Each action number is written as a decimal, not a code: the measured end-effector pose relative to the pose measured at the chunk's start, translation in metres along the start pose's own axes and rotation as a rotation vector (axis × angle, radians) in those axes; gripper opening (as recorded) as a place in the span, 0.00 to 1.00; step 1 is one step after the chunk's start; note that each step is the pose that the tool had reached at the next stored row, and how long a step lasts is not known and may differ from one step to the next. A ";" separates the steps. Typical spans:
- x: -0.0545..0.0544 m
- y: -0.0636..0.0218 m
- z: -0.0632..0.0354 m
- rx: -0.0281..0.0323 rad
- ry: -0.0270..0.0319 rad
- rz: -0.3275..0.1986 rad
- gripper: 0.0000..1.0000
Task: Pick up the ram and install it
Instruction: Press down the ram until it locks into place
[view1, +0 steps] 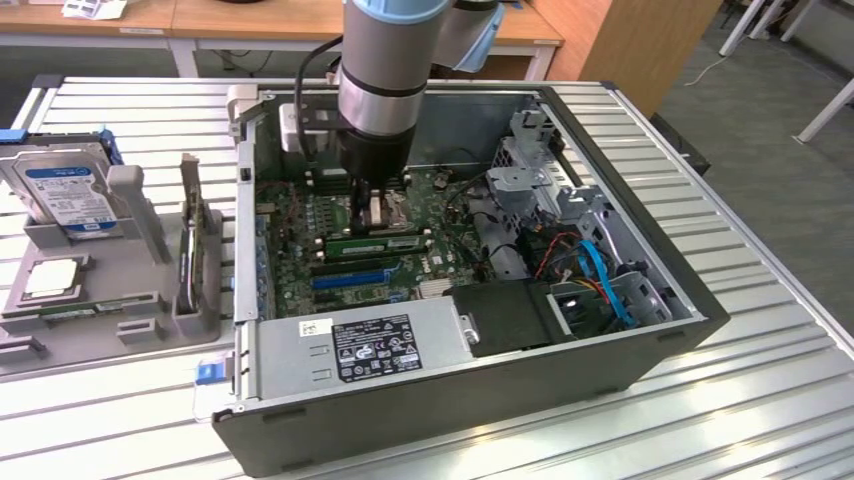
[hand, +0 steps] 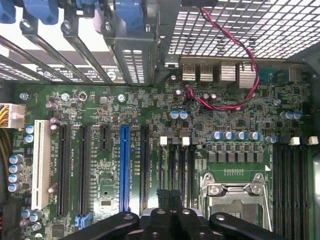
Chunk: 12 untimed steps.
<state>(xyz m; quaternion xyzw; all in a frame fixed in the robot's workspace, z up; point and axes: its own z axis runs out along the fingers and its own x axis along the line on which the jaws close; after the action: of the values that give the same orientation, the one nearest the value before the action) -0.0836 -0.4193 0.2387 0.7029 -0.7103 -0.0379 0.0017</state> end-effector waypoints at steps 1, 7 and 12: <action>0.000 0.0000 0.0003 0.0000 0.0001 0.000 0.10; 0.000 -0.0001 0.0020 -0.0001 0.0002 0.000 0.10; 0.000 0.0009 0.0022 0.0000 0.0000 0.000 0.10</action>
<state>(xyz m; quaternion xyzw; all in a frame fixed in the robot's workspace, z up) -0.0846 -0.4193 0.2366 0.7029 -0.7103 -0.0379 0.0017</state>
